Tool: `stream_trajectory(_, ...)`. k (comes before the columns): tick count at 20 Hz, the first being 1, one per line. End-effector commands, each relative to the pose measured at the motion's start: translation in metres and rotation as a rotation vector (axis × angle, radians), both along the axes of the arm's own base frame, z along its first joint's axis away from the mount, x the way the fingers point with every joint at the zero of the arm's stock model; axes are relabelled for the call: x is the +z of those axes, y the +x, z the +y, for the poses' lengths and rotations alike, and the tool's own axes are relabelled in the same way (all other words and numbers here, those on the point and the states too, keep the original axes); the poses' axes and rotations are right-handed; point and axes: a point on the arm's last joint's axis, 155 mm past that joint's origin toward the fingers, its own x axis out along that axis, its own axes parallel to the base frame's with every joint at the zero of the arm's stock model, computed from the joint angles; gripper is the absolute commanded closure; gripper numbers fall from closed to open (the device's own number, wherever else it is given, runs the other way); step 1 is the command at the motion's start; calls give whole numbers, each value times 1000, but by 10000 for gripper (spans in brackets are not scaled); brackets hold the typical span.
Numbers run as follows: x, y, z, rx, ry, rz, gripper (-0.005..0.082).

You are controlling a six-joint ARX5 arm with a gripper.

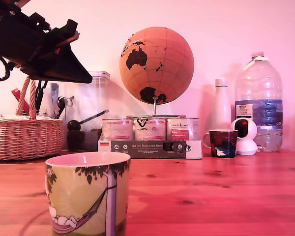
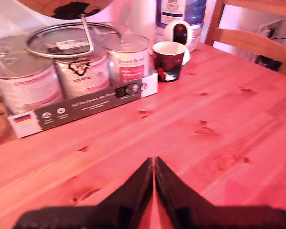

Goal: Pick up the coffee capsules on the table and drop them inside the coffee cup

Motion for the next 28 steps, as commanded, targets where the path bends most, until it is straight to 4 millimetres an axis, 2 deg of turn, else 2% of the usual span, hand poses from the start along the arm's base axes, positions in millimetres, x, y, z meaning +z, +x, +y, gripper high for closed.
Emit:
stream_trajectory(1,-7,2,8,31,5,8,789)
stream_trajectory(4,-13,7,23,74,6,7,789)
stream_trajectory(7,-29,11,46,130,11,20,789)
stream_trajectory(16,-69,9,98,267,-19,81,789)
stream_trajectory(24,-93,-18,141,393,-69,94,789)
stream_trajectory(28,-91,-29,156,441,-104,75,789)
